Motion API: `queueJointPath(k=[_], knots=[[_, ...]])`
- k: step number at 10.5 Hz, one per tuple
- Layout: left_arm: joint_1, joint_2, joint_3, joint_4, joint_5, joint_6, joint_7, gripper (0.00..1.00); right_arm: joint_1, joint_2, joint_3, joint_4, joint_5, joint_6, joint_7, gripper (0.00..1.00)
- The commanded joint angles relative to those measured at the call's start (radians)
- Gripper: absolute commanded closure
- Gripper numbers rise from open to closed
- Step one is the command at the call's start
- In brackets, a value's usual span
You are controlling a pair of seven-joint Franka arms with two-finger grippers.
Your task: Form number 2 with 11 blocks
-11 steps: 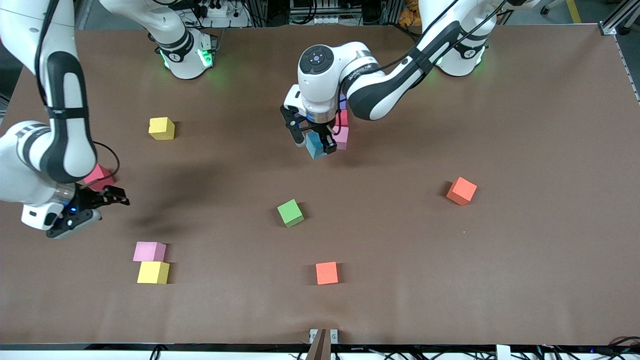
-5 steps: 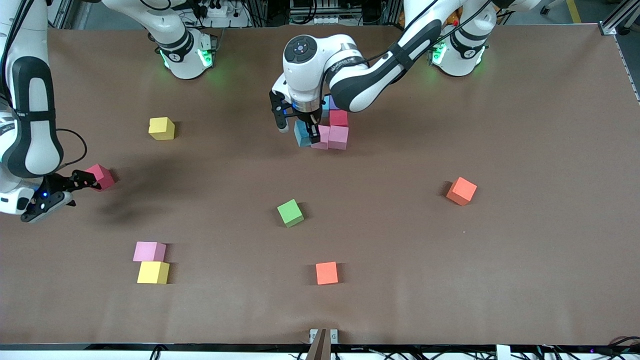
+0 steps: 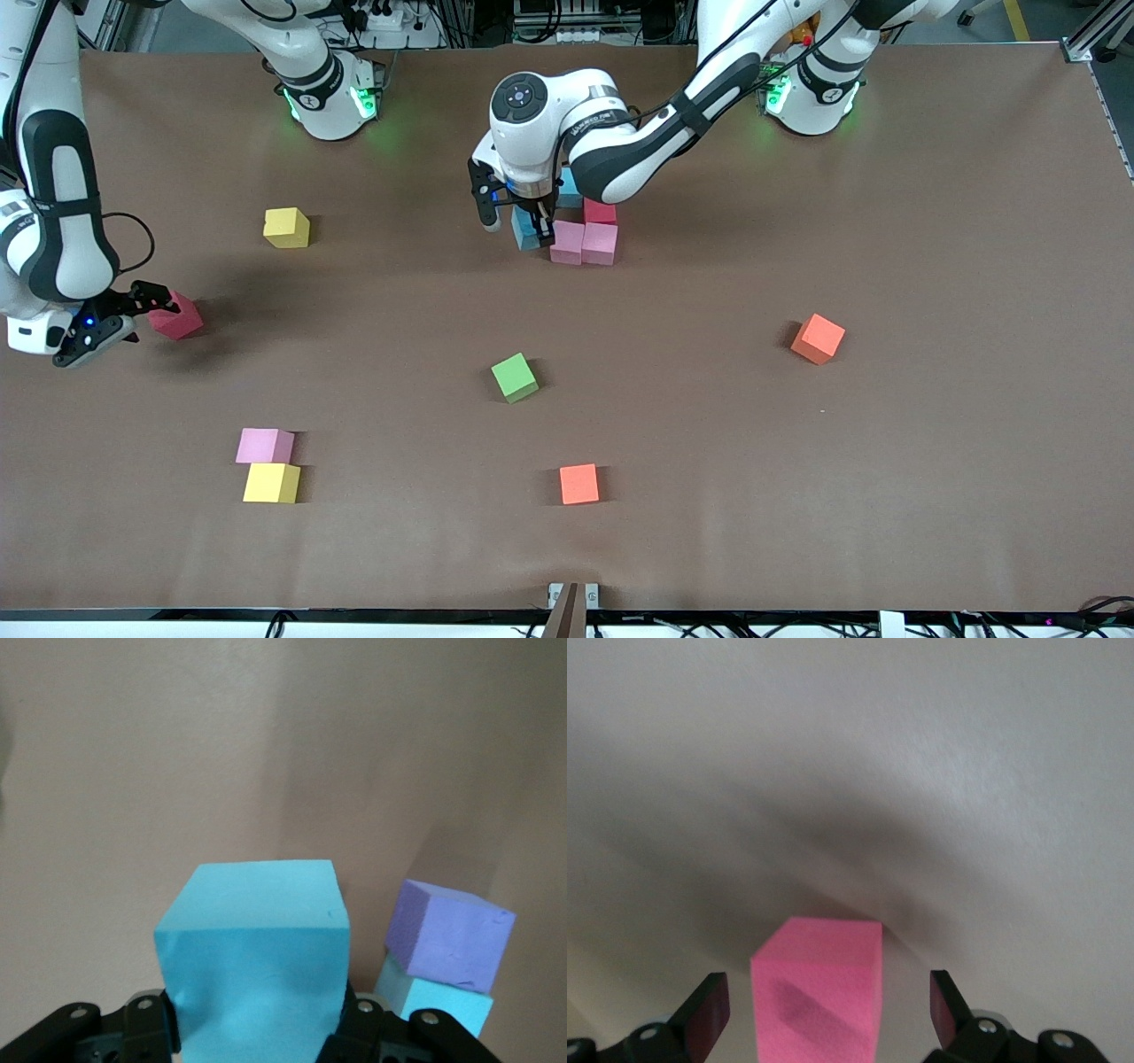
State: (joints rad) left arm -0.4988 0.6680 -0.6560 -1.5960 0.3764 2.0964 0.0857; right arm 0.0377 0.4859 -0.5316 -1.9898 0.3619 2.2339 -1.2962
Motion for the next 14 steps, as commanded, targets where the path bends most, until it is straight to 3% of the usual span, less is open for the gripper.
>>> queueJointPath(k=[1, 11, 14], knots=[[-0.034, 0.044, 0.009, 0.041, -0.022, -0.007, 0.023, 0.67, -0.027, -0.006, 0.019, -0.050, -0.021, 0.048, -0.015, 0.00], [-0.101, 0.105, 0.033, 0.064, 0.062, -0.018, 0.155, 0.66, -0.029, 0.011, 0.034, -0.080, -0.017, 0.102, -0.005, 0.00], [-0.125, 0.107, 0.048, 0.090, 0.064, -0.087, 0.192, 0.66, -0.029, 0.013, 0.038, -0.080, -0.014, 0.102, 0.000, 0.00]])
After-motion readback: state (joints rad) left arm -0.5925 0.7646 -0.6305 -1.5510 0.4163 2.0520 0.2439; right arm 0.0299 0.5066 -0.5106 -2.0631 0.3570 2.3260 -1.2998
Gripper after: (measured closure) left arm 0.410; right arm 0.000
